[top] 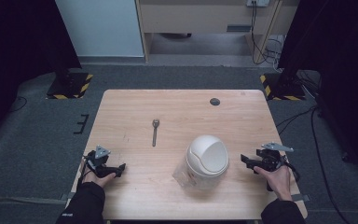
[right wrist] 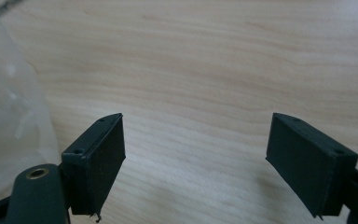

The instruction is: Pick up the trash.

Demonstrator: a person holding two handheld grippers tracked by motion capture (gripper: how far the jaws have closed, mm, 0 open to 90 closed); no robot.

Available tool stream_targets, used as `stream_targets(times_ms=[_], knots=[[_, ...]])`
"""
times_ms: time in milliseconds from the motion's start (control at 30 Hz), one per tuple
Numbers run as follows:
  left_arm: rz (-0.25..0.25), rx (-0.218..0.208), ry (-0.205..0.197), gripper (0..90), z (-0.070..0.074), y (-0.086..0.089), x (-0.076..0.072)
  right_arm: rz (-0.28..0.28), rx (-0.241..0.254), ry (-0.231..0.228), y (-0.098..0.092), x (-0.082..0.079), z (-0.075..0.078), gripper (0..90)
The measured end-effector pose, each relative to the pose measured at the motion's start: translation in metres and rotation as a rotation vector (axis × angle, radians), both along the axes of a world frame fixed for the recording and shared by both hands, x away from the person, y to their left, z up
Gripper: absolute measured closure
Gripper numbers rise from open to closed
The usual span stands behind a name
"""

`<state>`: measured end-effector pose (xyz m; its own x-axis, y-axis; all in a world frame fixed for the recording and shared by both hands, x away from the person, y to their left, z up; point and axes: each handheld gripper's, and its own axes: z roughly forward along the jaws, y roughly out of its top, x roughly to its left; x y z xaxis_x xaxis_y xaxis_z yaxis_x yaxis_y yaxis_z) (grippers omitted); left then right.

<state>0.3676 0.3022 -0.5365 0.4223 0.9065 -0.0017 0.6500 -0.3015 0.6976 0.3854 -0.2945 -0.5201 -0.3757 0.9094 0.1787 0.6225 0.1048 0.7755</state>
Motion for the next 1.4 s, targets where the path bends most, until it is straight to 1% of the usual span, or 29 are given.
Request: stream_targets(times_ms=[67, 133, 233, 267, 300, 333, 367, 400, 433, 467, 500, 533, 600, 667, 733, 767, 800, 833, 900, 967, 1000, 1067, 1100, 1133, 1200, 1267, 1300, 1333, 1400], knots=[[0.001, 0.000, -0.001, 0.0, 0.000, 0.000, 0.002, 0.000, 0.011, -0.007, 0.002, 0.000, 0.002, 19.5], [-0.006, 0.000, 0.001, 0.0, 0.000, 0.001, 0.006, 0.025, 0.016, -0.029, 0.006, 0.000, 0.007, 19.5], [-0.005, 0.000, 0.001, 0.0, 0.000, 0.001, 0.005, 0.032, 0.015, -0.036, 0.008, 0.001, 0.011, 19.2], [-0.002, 0.001, 0.002, 0.0, 0.000, 0.001, 0.005, 0.031, 0.025, -0.044, 0.008, 0.001, 0.014, 19.0], [0.002, 0.000, 0.003, 0.0, 0.000, 0.000, 0.005, 0.015, 0.053, -0.066, 0.007, 0.000, 0.021, 18.9], [0.004, 0.001, 0.006, 0.0, 0.000, -0.001, 0.005, 0.015, 0.053, -0.066, 0.007, 0.000, 0.021, 18.8], [0.007, 0.002, 0.010, 0.0, 0.001, -0.001, 0.005, 0.005, 0.067, -0.081, 0.006, -0.001, 0.025, 18.7], [0.006, 0.003, 0.012, 0.0, 0.001, -0.002, 0.005, -0.010, 0.088, -0.111, 0.004, -0.002, 0.034, 18.4], [0.002, 0.004, 0.016, 0.0, 0.001, -0.003, 0.005, -0.010, 0.088, -0.111, 0.004, -0.002, 0.034, 18.4], [-0.009, 0.006, 0.022, 0.0, 0.002, -0.004, 0.005, -0.019, 0.098, -0.129, 0.003, -0.002, 0.038, 18.4], [-0.018, 0.005, 0.024, 0.0, 0.002, -0.006, 0.005, -0.032, 0.119, -0.158, 0.002, -0.004, 0.048, 18.3], [-0.029, 0.008, 0.027, 0.0, 0.002, -0.007, 0.004, -0.032, 0.119, -0.158, 0.002, -0.004, 0.048, 18.3], [-0.041, 0.011, 0.032, 0.0, 0.003, -0.012, 0.004, -0.031, 0.145, -0.192, 0.000, -0.006, 0.062, 18.2], [-0.045, 0.013, 0.036, 0.0, 0.003, -0.014, 0.004, -0.028, 0.148, -0.201, 0.000, -0.007, 0.066, 18.2], [-0.051, 0.014, 0.037, 0.0, 0.003, -0.016, 0.003, -0.027, 0.183, -0.243, -0.001, -0.009, 0.080, 18.1], [-0.049, 0.014, 0.036, 0.0, 0.003, -0.017, 0.003, -0.027, 0.183, -0.243, -0.001, -0.009, 0.080, 18.1], [-0.046, 0.013, 0.034, 0.0, 0.003, -0.018, 0.003, -0.021, 0.192, -0.267, 0.000, -0.011, 0.089, 17.6], [-0.043, 0.013, 0.032, 0.0, 0.003, -0.019, 0.003, -0.021, 0.192, -0.267, 0.000, -0.011, 0.089, 17.6], [-0.036, 0.013, 0.029, 0.0, 0.002, -0.020, 0.003, -0.003, 0.195, -0.294, 0.004, -0.014, 0.100, 16.9], [-0.030, 0.012, 0.024, 0.0, 0.002, -0.020, 0.002, 0.004, 0.201, -0.300, 0.006, -0.015, 0.103, 16.7], [-0.027, 0.009, 0.020, 0.0, 0.002, -0.020, 0.002, 0.018, 0.206, -0.318, 0.009, -0.017, 0.110, 16.4], [-0.025, 0.006, 0.014, 0.0, 0.001, -0.020, 0.002, 0.023, 0.209, -0.325, 0.010, -0.018, 0.113, 16.4], [-0.021, 0.004, 0.011, 0.0, 0.001, -0.020, 0.001, 0.040, 0.216, -0.346, 0.015, -0.020, 0.120, 16.5], [-0.021, 0.004, 0.011, 0.0, 0.001, -0.020, 0.001, 0.040, 0.216, -0.346, 0.015, -0.020, 0.120, 16.5], [-0.017, 0.002, 0.008, 0.0, 0.001, -0.021, 0.001, 0.066, 0.215, -0.350, 0.021, -0.021, 0.125, 16.8], [-0.015, 0.000, 0.005, 0.0, 0.000, -0.021, 0.001, 0.092, 0.196, -0.343, 0.027, -0.023, 0.130, 16.8], [-0.015, 0.000, 0.004, 0.0, 0.000, -0.021, 0.001, 0.100, 0.199, -0.338, 0.031, -0.024, 0.131, 16.9], [-0.015, -0.001, 0.004, 0.0, 0.000, -0.021, 0.001, 0.117, 0.207, -0.354, 0.037, -0.025, 0.134, 17.7], [-0.015, 0.000, 0.004, 0.0, 0.000, -0.021, 0.001, 0.123, 0.221, -0.361, 0.040, -0.026, 0.135, 18.3]])
